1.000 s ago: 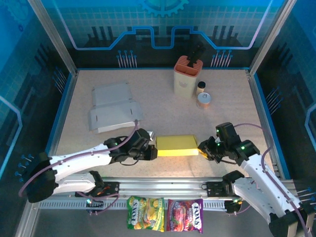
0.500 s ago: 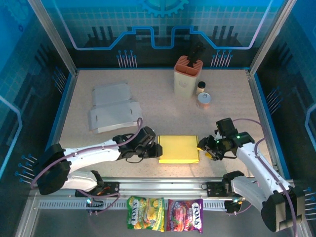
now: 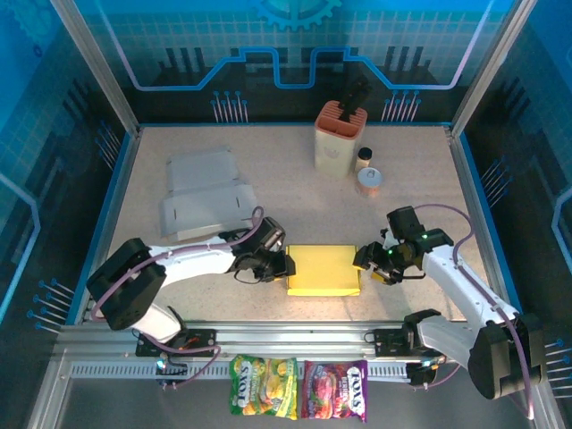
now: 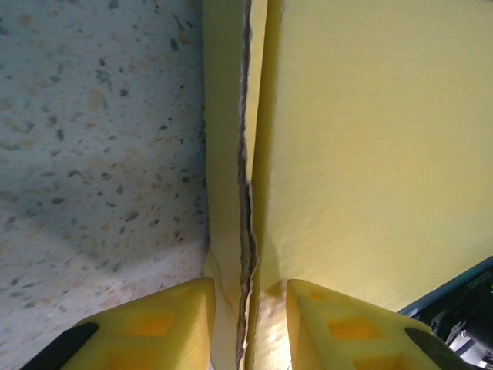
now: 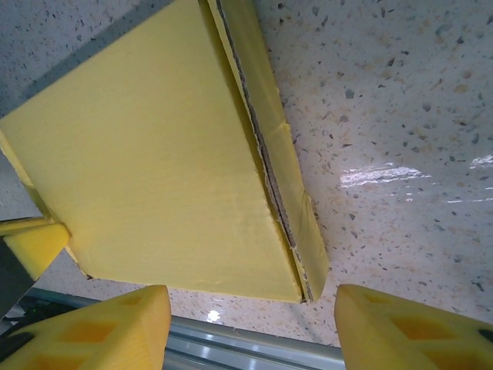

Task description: Fold the paper box

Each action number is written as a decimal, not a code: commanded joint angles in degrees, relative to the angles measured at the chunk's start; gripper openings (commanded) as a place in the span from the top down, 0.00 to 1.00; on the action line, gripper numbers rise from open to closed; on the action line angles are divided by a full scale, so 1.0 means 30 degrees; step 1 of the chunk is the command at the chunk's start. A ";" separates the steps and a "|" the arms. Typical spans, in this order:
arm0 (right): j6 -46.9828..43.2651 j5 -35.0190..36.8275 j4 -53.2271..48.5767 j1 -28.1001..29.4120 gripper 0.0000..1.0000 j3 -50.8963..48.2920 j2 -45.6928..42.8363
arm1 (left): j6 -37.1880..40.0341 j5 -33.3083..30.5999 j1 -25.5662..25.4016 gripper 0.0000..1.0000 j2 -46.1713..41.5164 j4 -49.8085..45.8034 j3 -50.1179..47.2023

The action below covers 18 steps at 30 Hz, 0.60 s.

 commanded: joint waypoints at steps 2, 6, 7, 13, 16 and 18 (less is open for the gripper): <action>-0.0686 0.1128 -0.1263 -0.0344 0.41 0.1432 -0.0091 | -0.0950 0.0844 -0.0076 0.74 0.0706 0.0970 0.0477; -0.0606 0.2239 -0.2280 -0.0844 0.41 0.2782 -0.0597 | -0.2309 0.0418 -0.0686 0.80 0.1583 0.2195 0.0925; -0.0479 0.2548 -0.2518 -0.1008 0.42 0.3240 -0.0742 | -0.2714 0.0186 -0.0982 0.82 0.1934 0.2493 0.1230; 0.0036 0.4176 -0.3842 -0.1372 0.43 0.6665 -0.1062 | -0.3688 -0.0581 -0.1972 0.87 0.5328 0.3677 0.4745; -0.0124 0.4510 -0.4446 -0.1514 0.43 0.8062 -0.1109 | -0.3276 -0.0521 -0.2002 0.88 0.7501 0.3178 0.7593; -0.0242 0.4643 -0.4712 -0.1600 0.43 0.8727 -0.1204 | -0.3103 -0.0320 -0.2031 0.89 0.8831 0.2806 0.9545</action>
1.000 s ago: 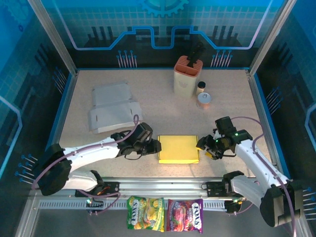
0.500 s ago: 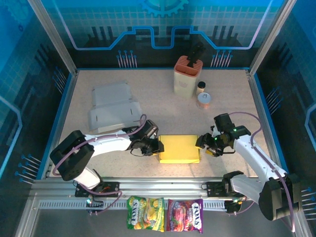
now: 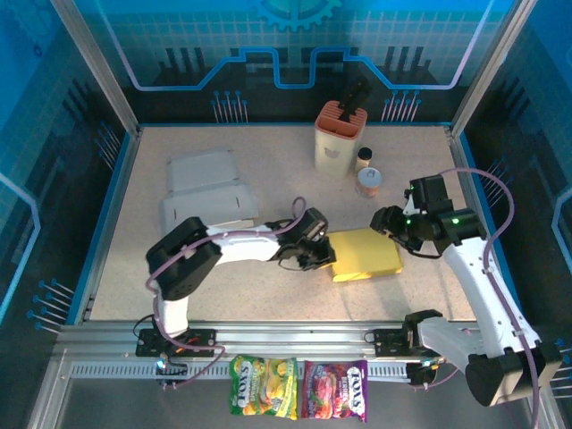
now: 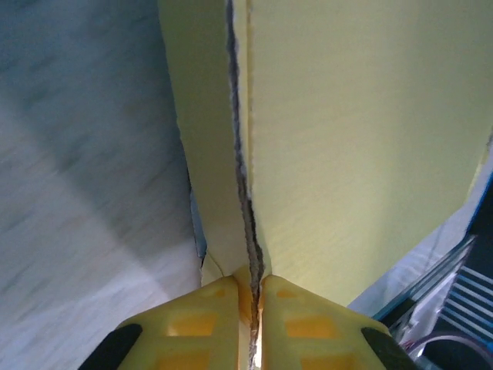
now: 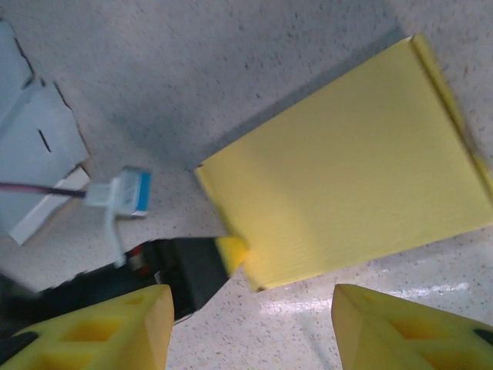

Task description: Fold the paper box

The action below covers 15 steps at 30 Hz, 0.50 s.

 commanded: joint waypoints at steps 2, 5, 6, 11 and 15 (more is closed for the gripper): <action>-0.0045 0.0781 -0.1563 -0.0505 0.43 0.1307 -0.0439 | 0.0399 -0.0003 -0.0090 0.89 0.2561 -0.1019 0.3875; -0.0060 0.0608 -0.1629 -0.0623 0.43 0.1497 -0.0611 | 0.0344 0.0045 -0.0094 0.89 0.4116 -0.1478 0.6276; -0.0046 0.0529 -0.1632 -0.0634 0.43 0.1482 -0.0670 | 0.0380 0.0086 -0.0094 0.89 0.4559 -0.1641 0.7019; -0.0002 0.0099 -0.1434 -0.0695 0.42 0.1299 -0.0919 | 0.0713 0.1085 -0.0123 0.84 0.5993 -0.1837 0.9471; -0.0188 -0.0721 -0.0887 -0.0670 0.41 0.1175 -0.0857 | 0.1952 0.1196 -0.0095 0.75 0.5587 -0.2957 1.0332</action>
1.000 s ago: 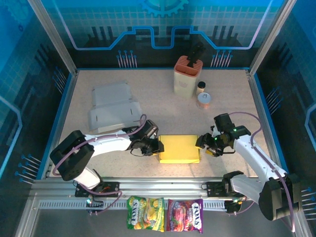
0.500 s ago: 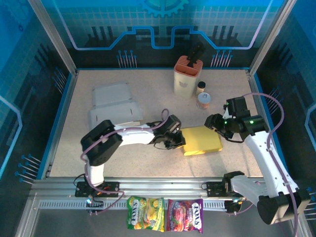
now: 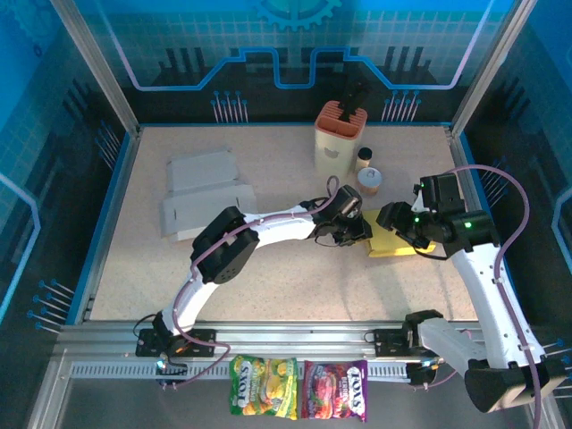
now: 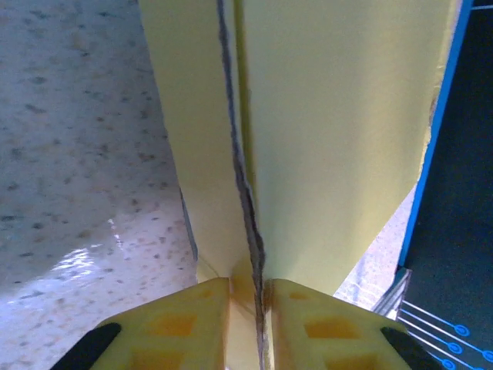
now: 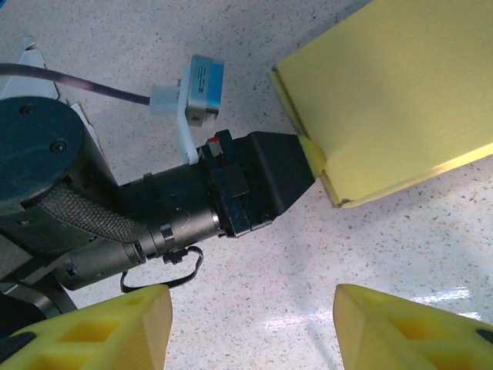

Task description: Fold the paper box

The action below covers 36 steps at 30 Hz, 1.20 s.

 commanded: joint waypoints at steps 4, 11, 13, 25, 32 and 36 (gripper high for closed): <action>-0.0237 -0.1233 0.0255 -0.0245 0.41 -0.0064 -0.0154 | 0.1522 0.0365 0.0328 0.69 -0.2160 -0.1356 -0.0996; -0.0001 -0.1563 0.0959 0.0337 0.42 -0.0604 -0.0054 | 0.1774 -0.0155 0.1845 0.67 -0.6837 -0.1478 -0.6128; 0.0080 -0.1601 0.1296 0.0800 0.42 -0.0812 0.0175 | 0.2037 -0.0388 0.2785 0.67 -0.8463 -0.2230 -0.7542; 0.2449 -0.0600 0.5577 0.6275 0.42 -0.1800 0.2543 | 0.6500 -0.1764 1.4365 0.68 -1.3424 -0.9315 -1.0642; 0.2763 -0.1870 0.7039 0.7473 0.41 -0.1440 0.4753 | 0.7592 -0.1463 1.7642 0.68 -1.0571 -0.8885 -0.9118; 0.3522 -0.2011 0.8236 0.7487 0.40 -0.2312 0.4632 | 0.7552 -0.0748 1.7382 0.70 -0.9050 -0.8321 -0.9055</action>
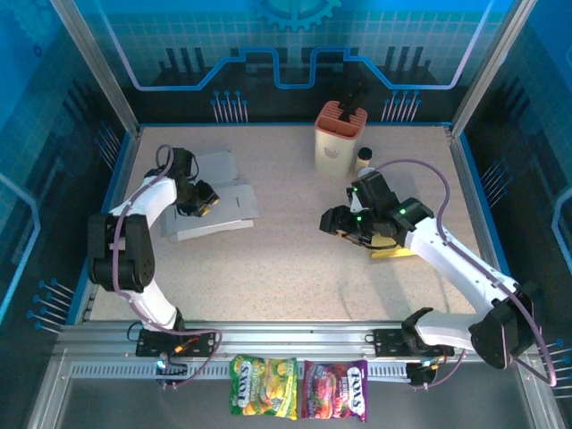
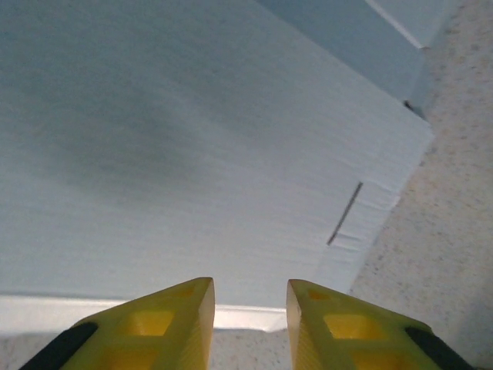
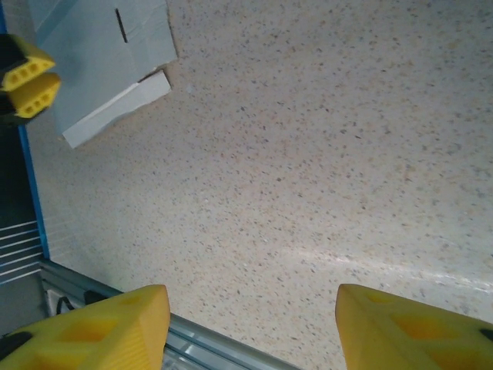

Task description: Fold the paper box

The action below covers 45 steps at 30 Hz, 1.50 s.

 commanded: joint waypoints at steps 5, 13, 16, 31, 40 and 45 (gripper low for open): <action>0.1205 -0.0143 0.1713 0.0188 0.40 -0.1232 -0.0615 | -0.0708 0.0507 -0.2218 0.72 0.0545 0.1364 -0.1601; 0.1899 -0.0162 0.3244 0.0073 0.39 -0.2510 -0.1022 | -0.8522 -0.0677 -0.7077 0.78 -0.0764 0.6532 -0.5019; 0.2046 -0.0372 0.3605 -0.0046 0.39 -0.2776 -0.0936 | -1.1343 -0.1406 -0.9133 0.79 -0.0645 0.8551 -0.5319; 0.2252 -0.0631 0.3940 -0.0120 0.39 -0.3706 -0.1623 | -0.1651 -0.2349 -0.1955 0.70 -0.1074 -0.0451 -0.0373; 0.2620 -0.0617 0.3991 -0.0078 0.39 -0.4056 -0.1879 | -0.1125 -0.0957 -0.0610 0.72 0.1637 0.0297 -0.1091; 0.2912 -0.0555 0.4238 -0.0097 0.39 -0.4621 -0.2247 | -0.4479 -0.0473 -0.2572 0.75 0.0522 0.2934 -0.3502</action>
